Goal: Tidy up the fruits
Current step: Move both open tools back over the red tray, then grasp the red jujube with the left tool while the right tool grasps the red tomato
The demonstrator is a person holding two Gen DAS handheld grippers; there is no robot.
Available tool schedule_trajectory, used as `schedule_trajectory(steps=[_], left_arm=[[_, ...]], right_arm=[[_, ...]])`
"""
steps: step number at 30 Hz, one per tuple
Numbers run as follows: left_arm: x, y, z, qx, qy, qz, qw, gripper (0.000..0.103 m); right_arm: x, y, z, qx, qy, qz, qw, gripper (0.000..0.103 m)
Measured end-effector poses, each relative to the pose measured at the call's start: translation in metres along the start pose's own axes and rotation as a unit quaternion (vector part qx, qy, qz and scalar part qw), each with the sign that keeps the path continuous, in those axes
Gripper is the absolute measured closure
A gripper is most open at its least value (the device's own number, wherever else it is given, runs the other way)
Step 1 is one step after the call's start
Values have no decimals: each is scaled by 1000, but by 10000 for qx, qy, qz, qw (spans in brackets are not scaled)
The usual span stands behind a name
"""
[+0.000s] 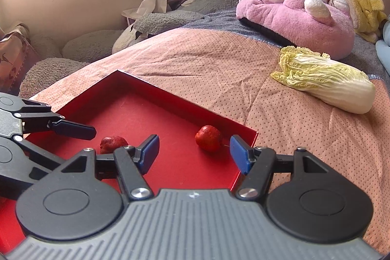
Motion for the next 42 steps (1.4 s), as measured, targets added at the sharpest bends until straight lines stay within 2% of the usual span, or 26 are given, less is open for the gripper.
schedule_trajectory(steps=[9, 11, 14, 17, 22, 25, 28, 42], left_arm=[[-1, 3, -10, -5, 181, -4, 9998, 39], [-1, 5, -12, -5, 180, 36, 9998, 44], [0, 6, -13, -9, 172, 34, 9998, 46], [1, 6, -14, 2, 162, -20, 9999, 53], [2, 3, -14, -93, 148, -25, 9998, 59], [2, 2, -15, -152, 147, -20, 9998, 65], [3, 3, -15, -193, 136, 36, 9997, 65], [-1, 6, -10, -165, 135, 161, 9996, 66]], right_arm=[[5, -5, -26, -97, 182, -70, 9998, 34], [5, -4, -31, -117, 233, -40, 9997, 34], [4, -3, -38, -152, 313, 16, 9994, 34], [4, -3, -43, -235, 352, 127, 9990, 35], [4, -5, -51, -277, 437, 149, 9986, 50], [4, -4, -54, -278, 463, 191, 9984, 55], [4, -3, -53, -291, 467, 201, 9983, 62], [-3, 2, -35, -255, 424, 218, 9985, 65]])
Point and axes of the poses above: each gripper's, at about its wrist camera, not at the fingertips, and z roughly against the way its jaws point, y to its left, x to its top, the point moved 5 cm from there along -z, roughly the way its jaws point, and after that the axes turned 11 degrees about -z, right-handed, at the moved point
